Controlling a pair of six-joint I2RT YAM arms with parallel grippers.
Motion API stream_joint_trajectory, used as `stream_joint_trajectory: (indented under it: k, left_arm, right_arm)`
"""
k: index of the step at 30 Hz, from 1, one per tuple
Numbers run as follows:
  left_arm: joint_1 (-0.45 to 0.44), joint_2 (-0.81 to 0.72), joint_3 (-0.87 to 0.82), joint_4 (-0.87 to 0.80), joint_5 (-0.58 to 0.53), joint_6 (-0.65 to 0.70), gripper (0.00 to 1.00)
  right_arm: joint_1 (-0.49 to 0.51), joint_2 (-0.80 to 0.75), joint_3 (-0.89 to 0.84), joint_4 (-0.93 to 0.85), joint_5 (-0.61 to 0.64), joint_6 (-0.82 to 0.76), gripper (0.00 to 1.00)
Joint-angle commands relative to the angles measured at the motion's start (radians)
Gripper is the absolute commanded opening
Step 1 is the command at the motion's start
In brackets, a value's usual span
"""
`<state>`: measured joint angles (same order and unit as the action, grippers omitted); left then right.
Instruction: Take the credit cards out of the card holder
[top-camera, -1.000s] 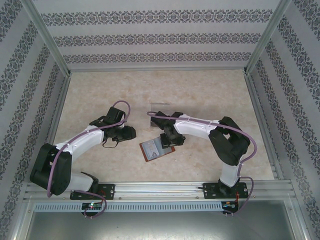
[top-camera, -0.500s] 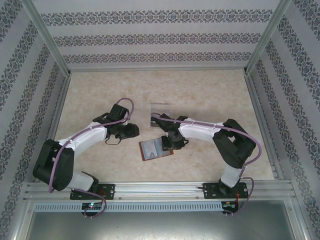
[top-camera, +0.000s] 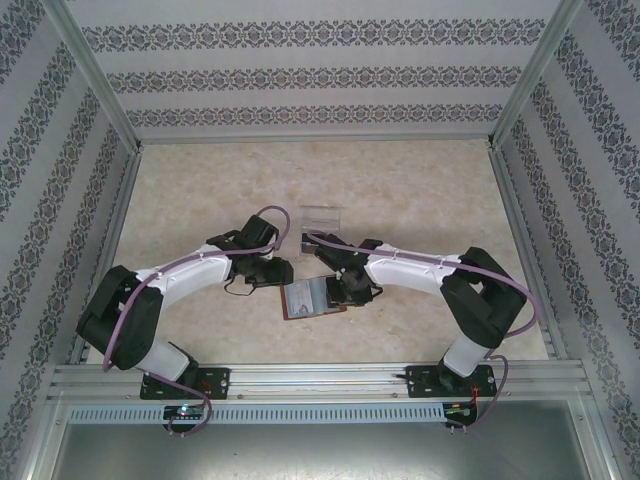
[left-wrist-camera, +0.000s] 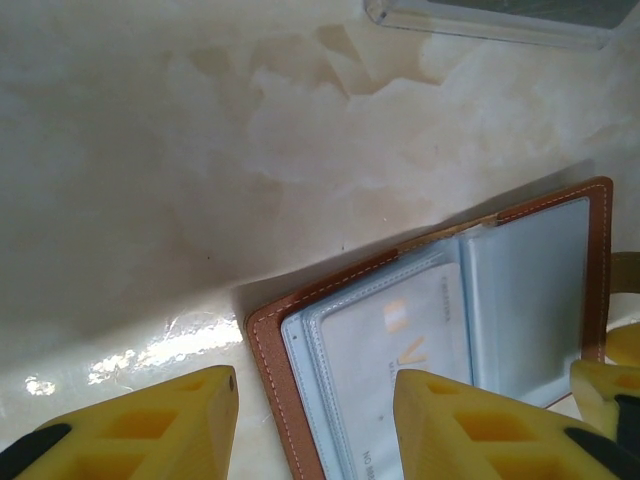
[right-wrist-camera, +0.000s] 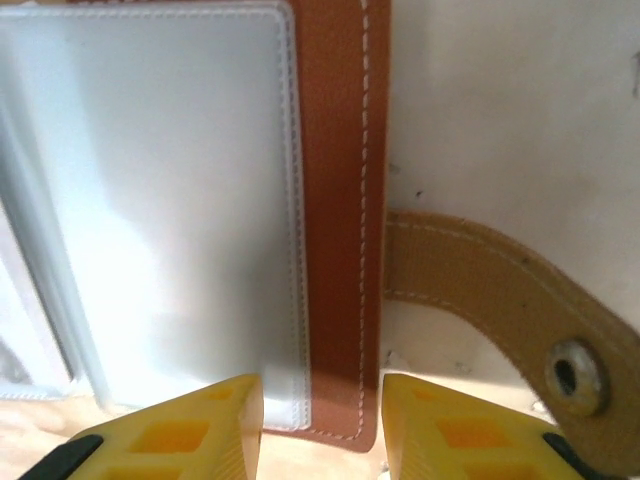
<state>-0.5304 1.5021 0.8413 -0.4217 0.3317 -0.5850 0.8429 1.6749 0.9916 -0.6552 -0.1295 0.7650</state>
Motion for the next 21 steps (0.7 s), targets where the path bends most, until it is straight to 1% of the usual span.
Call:
stream_joint_trajectory:
  k: [1, 5, 8, 12, 18, 21]
  left_arm:
    - [-0.015, 0.019, 0.015, -0.003, -0.016, -0.02, 0.46]
    - [-0.027, 0.021, 0.017, -0.004, -0.021, -0.028, 0.46]
    - [-0.033, 0.024, 0.018, -0.01, -0.024, -0.026, 0.46]
    - [-0.043, 0.028, 0.024, -0.02, -0.023, -0.028, 0.46]
    - [-0.085, 0.036, 0.033, -0.038, -0.024, -0.039, 0.46]
    - [-0.1, 0.044, 0.027, -0.038, -0.03, -0.052, 0.45]
  right_arm:
    - [0.011, -0.053, -0.019, 0.008, -0.021, 0.038, 0.37]
    - [0.007, -0.084, -0.011, -0.032, 0.015, 0.026, 0.39]
    - [-0.001, -0.108, 0.02, -0.083, 0.035, 0.006, 0.42]
    - [-0.002, -0.153, 0.058, -0.132, 0.062, -0.014, 0.43]
    - [-0.007, -0.171, 0.132, -0.157, 0.051, -0.044, 0.43]
    - [-0.012, -0.155, 0.146, -0.103, -0.013, -0.045, 0.42]
